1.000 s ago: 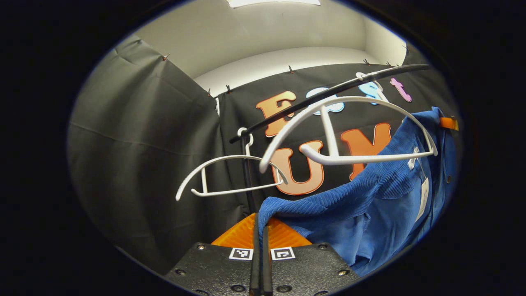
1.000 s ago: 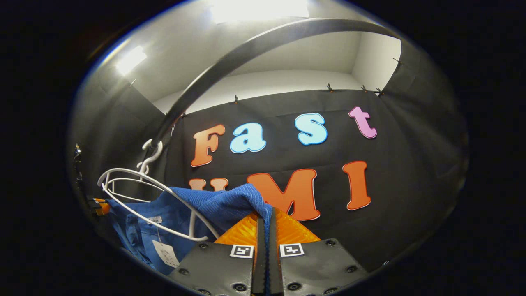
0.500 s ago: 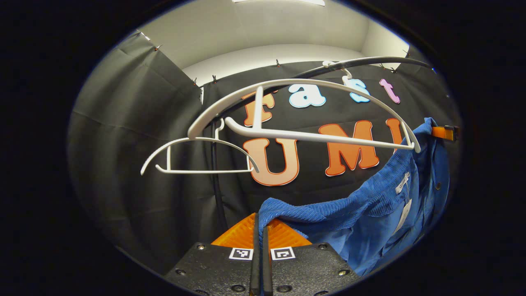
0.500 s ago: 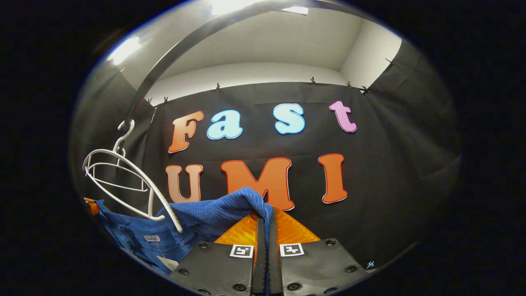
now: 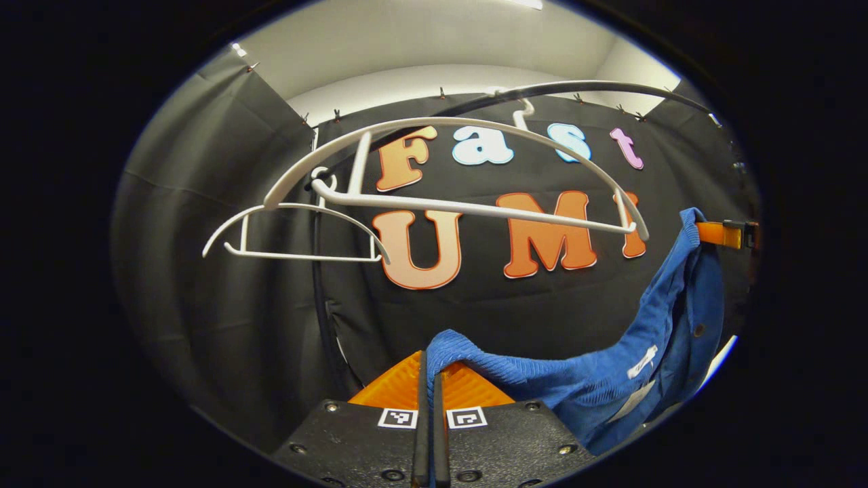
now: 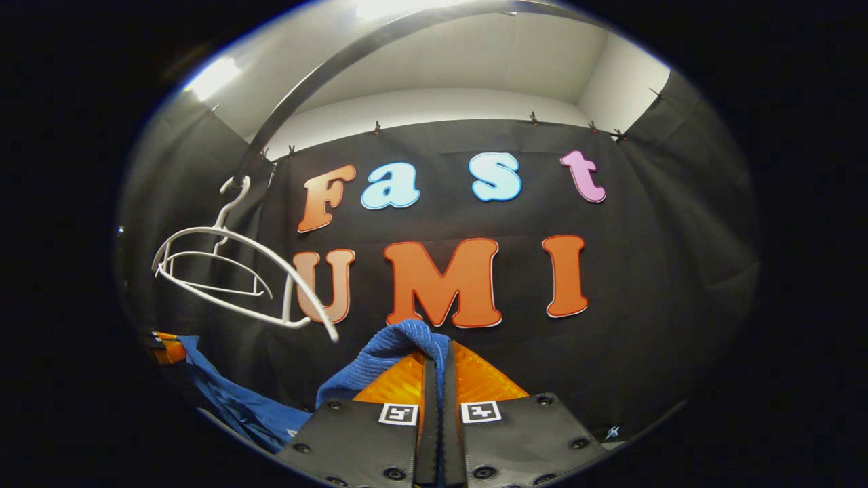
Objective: Grasp the clothes on the hanger with both hands and then place them into the laundry hamper below.
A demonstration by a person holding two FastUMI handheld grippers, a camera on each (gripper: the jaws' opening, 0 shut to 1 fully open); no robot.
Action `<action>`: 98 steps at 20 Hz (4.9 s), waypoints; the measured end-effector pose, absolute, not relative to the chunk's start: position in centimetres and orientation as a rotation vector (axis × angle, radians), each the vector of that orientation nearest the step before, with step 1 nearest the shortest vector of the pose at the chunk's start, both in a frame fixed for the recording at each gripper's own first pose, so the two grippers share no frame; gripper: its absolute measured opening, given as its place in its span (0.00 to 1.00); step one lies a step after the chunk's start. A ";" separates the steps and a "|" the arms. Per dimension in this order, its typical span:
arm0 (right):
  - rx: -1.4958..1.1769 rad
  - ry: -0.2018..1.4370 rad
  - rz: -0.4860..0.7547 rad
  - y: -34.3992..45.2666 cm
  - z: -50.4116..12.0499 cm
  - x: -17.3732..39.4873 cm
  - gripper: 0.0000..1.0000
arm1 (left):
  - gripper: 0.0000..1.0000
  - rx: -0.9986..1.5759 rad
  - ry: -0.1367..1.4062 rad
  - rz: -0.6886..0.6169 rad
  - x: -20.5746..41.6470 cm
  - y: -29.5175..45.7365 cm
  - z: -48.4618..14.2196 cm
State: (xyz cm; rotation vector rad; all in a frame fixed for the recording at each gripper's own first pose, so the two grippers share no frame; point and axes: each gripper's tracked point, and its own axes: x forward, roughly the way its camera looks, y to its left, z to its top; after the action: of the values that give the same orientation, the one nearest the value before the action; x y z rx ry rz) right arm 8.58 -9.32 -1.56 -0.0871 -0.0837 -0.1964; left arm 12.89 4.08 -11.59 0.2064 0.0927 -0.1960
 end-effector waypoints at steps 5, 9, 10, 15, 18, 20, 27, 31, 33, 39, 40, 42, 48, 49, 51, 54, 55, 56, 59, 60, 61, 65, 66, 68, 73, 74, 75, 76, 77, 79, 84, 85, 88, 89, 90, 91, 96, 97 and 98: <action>-0.082 0.068 -0.037 -3.5 -8.5 8.8 0.10 | 0.02 0.102 0.203 -0.285 11.1 -0.3 -16.3; -0.022 0.230 0.052 -0.4 -15.1 9.1 0.10 | 0.03 0.022 0.311 -0.332 9.8 -3.4 -20.6; -0.003 0.282 0.060 0.1 -17.3 9.2 0.10 | 0.03 0.002 0.355 -0.340 9.3 -4.1 -22.3; 0.079 0.537 0.062 1.1 -29.1 7.5 0.10 | 0.03 -0.133 0.607 -0.338 5.9 -5.9 -31.7; 0.118 0.742 0.035 1.4 -36.4 6.0 0.10 | 0.03 -0.102 0.810 -0.309 2.3 -5.3 -38.7; 0.137 0.865 0.010 1.3 -41.5 4.8 0.10 | 0.04 -0.107 0.952 -0.287 -0.2 -4.5 -43.0; 0.096 1.103 -0.054 1.7 -48.1 2.7 0.10 | 0.04 -0.097 1.128 -0.223 -2.9 -6.0 -47.4; 0.093 1.113 -0.060 1.6 -47.8 2.6 0.46 | 0.42 -0.085 1.159 -0.177 -3.7 -5.8 -48.2; 0.090 1.109 -0.072 1.2 -47.7 2.0 0.80 | 0.81 -0.055 1.160 -0.127 -4.3 -4.1 -48.3; 0.092 1.037 -0.096 0.1 -46.3 2.3 0.98 | 0.98 -0.039 1.070 -0.129 -3.0 -4.1 -45.7; 0.091 1.015 -0.097 -0.1 -45.4 2.5 0.98 | 0.98 -0.032 1.036 -0.132 -2.4 -4.1 -44.7; 0.082 0.967 -0.089 0.1 -43.4 3.4 0.98 | 0.97 -0.021 0.956 -0.131 -1.2 -4.3 -42.0; 0.063 0.769 -0.087 -0.3 -34.0 6.2 0.98 | 0.97 -0.043 0.733 -0.123 2.1 -5.0 -32.5; 0.068 0.726 -0.090 -0.2 -32.0 6.8 0.98 | 0.97 -0.048 0.692 -0.130 2.5 -5.2 -30.4; 0.075 0.642 -0.092 -0.6 -28.6 7.6 0.98 | 0.97 -0.072 0.619 -0.133 3.3 -5.2 -27.3; 0.077 0.521 -0.086 -1.0 -22.5 8.6 0.97 | 0.97 -0.052 0.474 -0.116 4.1 -4.4 -20.6; 0.078 0.487 -0.081 -1.1 -20.4 8.5 0.97 | 0.97 -0.046 0.412 -0.108 4.4 -3.8 -18.4; 0.078 0.450 -0.080 -0.9 -18.2 8.3 0.97 | 0.94 -0.044 0.361 -0.103 4.6 -3.5 -16.3; 0.072 0.354 -0.075 -1.2 -12.4 7.5 0.97 | 0.95 -0.039 0.249 -0.080 4.9 -2.8 -11.0; 0.075 0.319 -0.071 -1.2 -10.2 7.5 0.97 | 0.92 -0.039 0.209 -0.068 4.8 -2.6 -9.2; 0.081 0.282 -0.067 -1.2 -8.2 7.6 0.97 | 0.95 -0.037 0.183 -0.059 4.7 -2.4 -7.6; 0.058 0.146 -0.068 -1.9 -1.0 6.3 0.87 | 0.92 -0.051 0.077 -0.033 3.3 -1.1 -2.1; 0.058 0.120 -0.065 -1.9 0.5 6.0 0.87 | 0.92 -0.043 0.048 -0.027 2.9 -0.9 -0.9; 0.069 0.076 -0.052 -1.5 2.8 5.2 0.87 | 0.91 -0.009 -0.021 -0.005 2.7 -0.3 1.8; 0.015 0.033 -0.065 -2.1 5.2 3.0 1.00 | 0.92 0.020 -0.096 0.028 0.6 0.4 5.3; 0.002 0.027 -0.066 -2.2 5.5 2.7 0.98 | 0.92 0.017 -0.106 0.031 0.1 0.4 5.9; -0.009 0.017 -0.067 -2.1 6.2 2.2 0.97 | 0.92 0.016 -0.119 0.035 -0.2 0.6 6.5; -0.019 0.007 -0.069 -2.2 6.7 1.5 0.97 | 0.92 0.019 -0.128 0.040 -0.6 0.7 7.0; -0.028 0.000 -0.071 -2.3 7.0 1.0 0.97 | 0.92 0.025 -0.136 0.046 -1.0 0.8 7.2; -0.021 -0.003 -0.071 -2.5 7.4 0.5 0.97 | 0.97 0.036 -0.148 0.052 -1.5 0.9 7.4; 0.019 0.008 -0.081 -2.7 6.8 1.0 0.96 | 0.95 -0.011 -0.130 0.067 -1.4 1.5 6.5; 0.022 0.008 -0.081 -2.8 6.7 1.1 0.97 | 0.95 -0.011 -0.129 0.071 -1.4 1.8 6.3; 0.021 0.010 -0.084 -2.9 6.7 0.9 0.97 | 0.95 0.016 -0.124 0.089 -1.5 2.4 6.3; 0.022 0.011 -0.084 -2.9 6.6 1.0 0.97 | 0.95 0.021 -0.127 0.089 -1.5 2.2 6.4; 0.023 0.013 -0.085 -3.0 6.6 1.0 0.97 | 0.95 0.021 -0.130 0.083 -1.5 2.1 6.5; 0.024 0.015 -0.084 -3.0 6.5 1.0 0.97 | 0.95 0.020 -0.131 0.079 -1.4 2.0 6.4; 0.018 0.009 -0.081 -3.4 6.2 0.8 0.87 | 0.95 0.033 -0.137 0.059 -1.2 1.4 6.7; 0.019 0.009 -0.079 -3.4 6.3 0.7 0.97 | 0.95 0.033 -0.140 0.056 -1.1 1.3 6.7; 0.021 0.009 -0.078 -3.5 6.2 0.7 0.87 | 0.92 0.034 -0.142 0.053 -1.1 1.2 6.8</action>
State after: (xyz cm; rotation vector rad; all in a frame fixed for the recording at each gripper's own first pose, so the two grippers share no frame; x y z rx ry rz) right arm 0.74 -3.48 6.21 0.0212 0.0093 -0.0784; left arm -1.07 1.16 6.80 0.0342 -0.1418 0.0534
